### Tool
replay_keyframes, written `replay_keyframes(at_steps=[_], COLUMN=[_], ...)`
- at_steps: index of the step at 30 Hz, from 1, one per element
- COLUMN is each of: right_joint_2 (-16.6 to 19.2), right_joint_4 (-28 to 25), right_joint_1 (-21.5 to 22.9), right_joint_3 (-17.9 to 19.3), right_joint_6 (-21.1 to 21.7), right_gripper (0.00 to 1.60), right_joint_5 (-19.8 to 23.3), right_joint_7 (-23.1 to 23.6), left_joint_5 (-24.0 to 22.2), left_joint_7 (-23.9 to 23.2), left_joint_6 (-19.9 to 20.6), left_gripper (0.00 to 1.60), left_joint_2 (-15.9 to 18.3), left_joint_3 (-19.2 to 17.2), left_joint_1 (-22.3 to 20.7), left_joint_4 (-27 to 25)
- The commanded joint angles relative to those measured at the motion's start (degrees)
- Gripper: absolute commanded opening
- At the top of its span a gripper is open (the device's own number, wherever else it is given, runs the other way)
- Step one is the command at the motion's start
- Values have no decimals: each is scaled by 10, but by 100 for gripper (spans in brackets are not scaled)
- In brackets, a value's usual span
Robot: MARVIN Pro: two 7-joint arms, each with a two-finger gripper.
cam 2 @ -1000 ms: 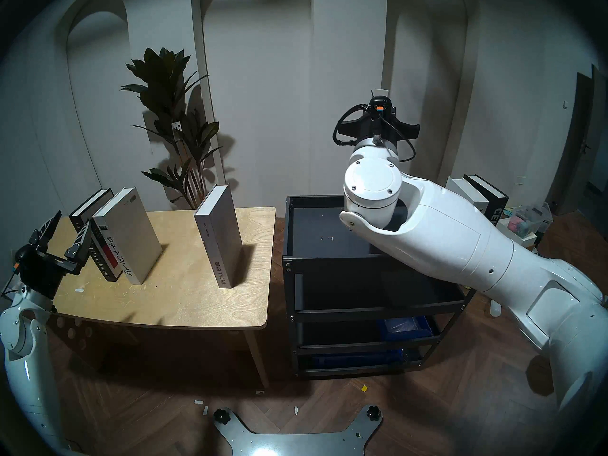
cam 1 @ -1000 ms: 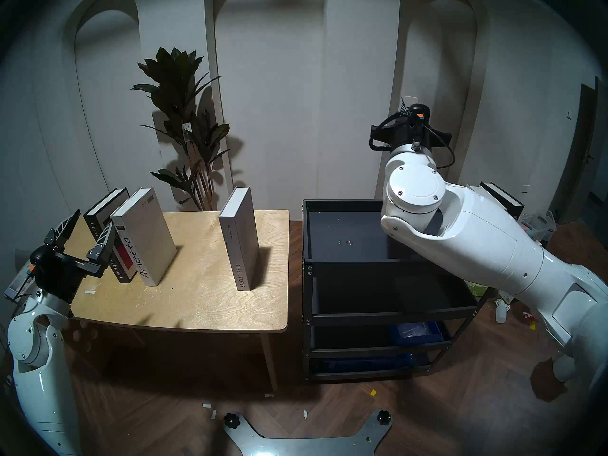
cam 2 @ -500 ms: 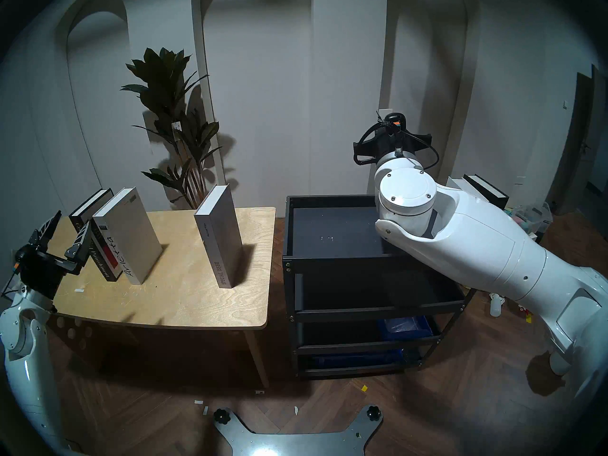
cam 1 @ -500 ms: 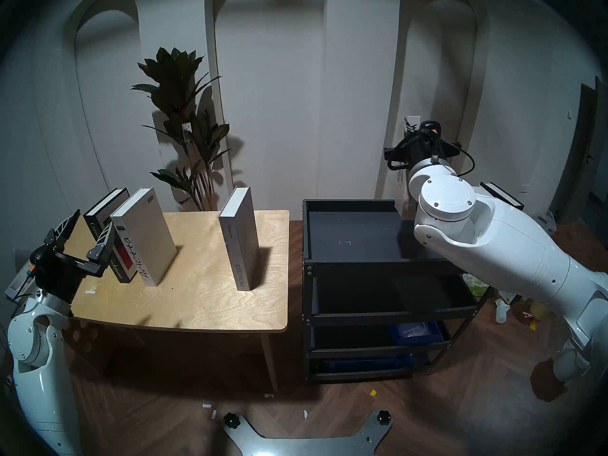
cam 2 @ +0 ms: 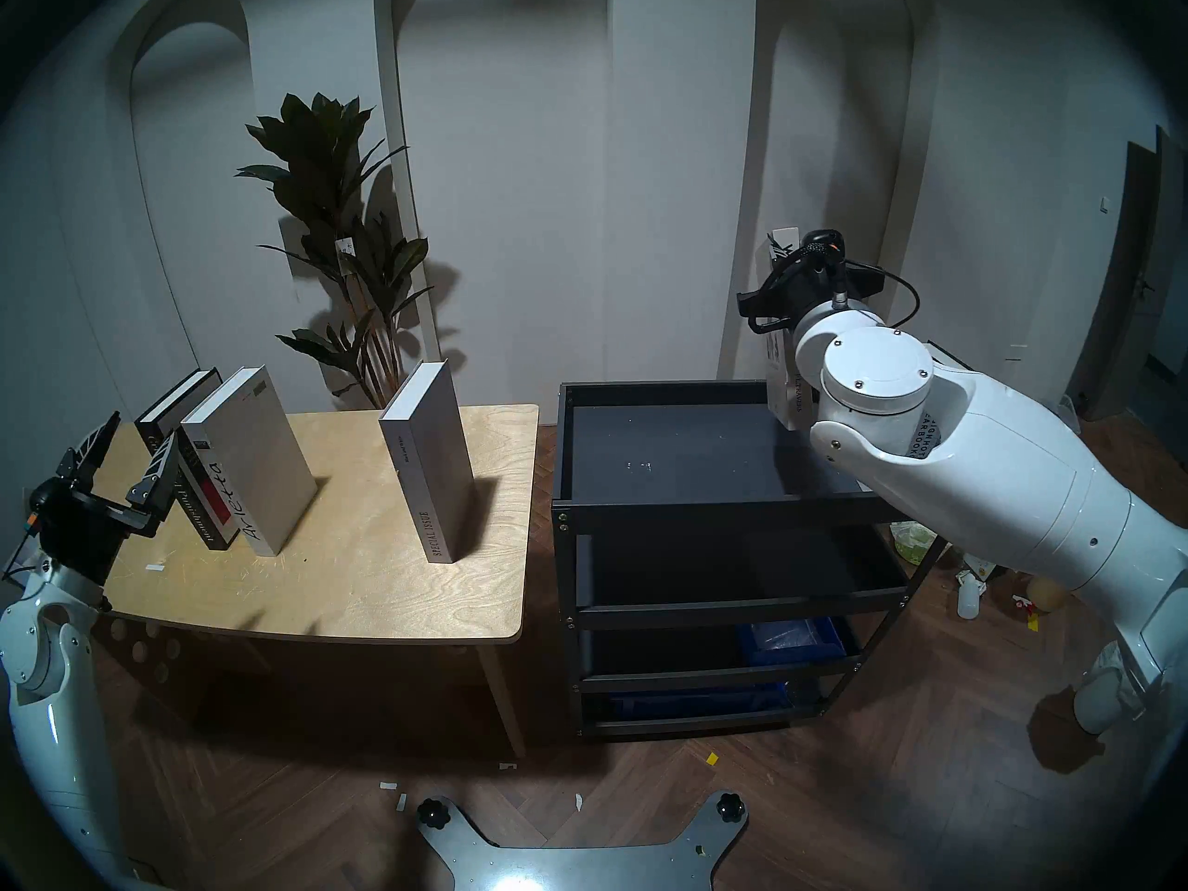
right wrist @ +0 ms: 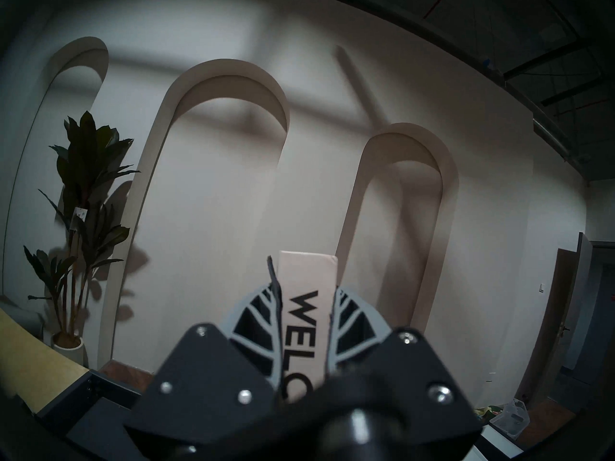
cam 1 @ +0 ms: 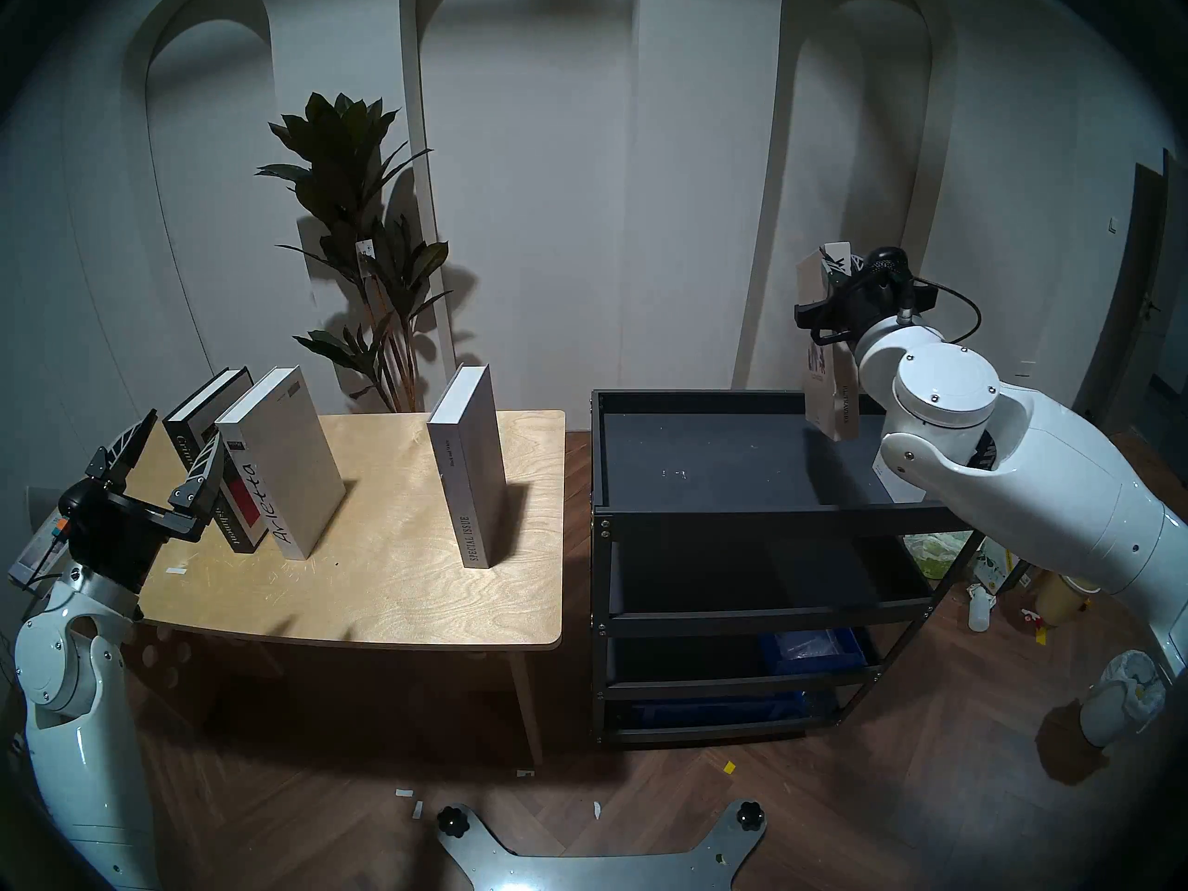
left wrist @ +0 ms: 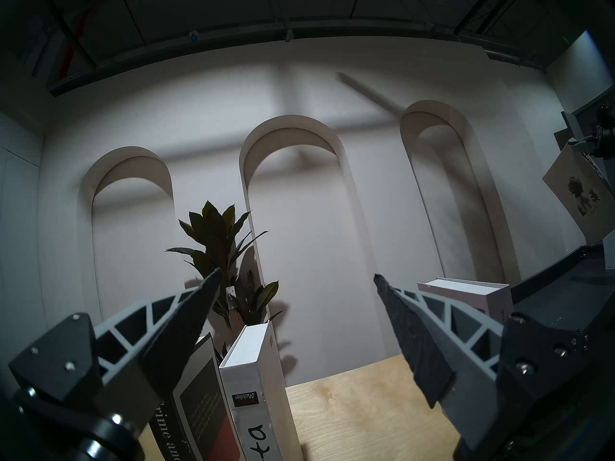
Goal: Move the books from the display table onto the shelf, standing them upright with spines facing out and tallest at one end
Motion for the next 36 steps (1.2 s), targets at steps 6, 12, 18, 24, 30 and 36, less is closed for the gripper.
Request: replay_keyframes(at_steps=[6, 12, 18, 24, 30, 36], right_joint_2=[99, 142, 163, 174, 184, 167], right_joint_4=[-15, -19, -10, 7, 22, 36], right_joint_1=[-31, -49, -81, -111, -143, -149], right_joint_3=[45, 64, 81, 89, 96, 95], right_joint_6=[-72, -130, -187, -242, -282, -334], right_gripper=[0, 0, 0, 0, 0, 0], right_joint_5=[36, 72, 107, 140, 179, 218], right_joint_7=[111, 181, 230, 245, 260, 307], left_joint_5=[-1, -2, -2, -2, -2, -2], left_joint_7=[-3, -4, -5, -6, -7, -7], left_joint_6=[-3, -3, -3, -3, -2, -2], left_gripper=[160, 160, 160, 160, 160, 160], left_joint_2=[2, 2, 2, 1, 1, 0], left_joint_3=[-1, -2, -2, -3, -3, -4], left_joint_1=[-2, -2, -1, -1, -1, -1], left_joint_4=[-10, -11, -12, -12, -13, -14])
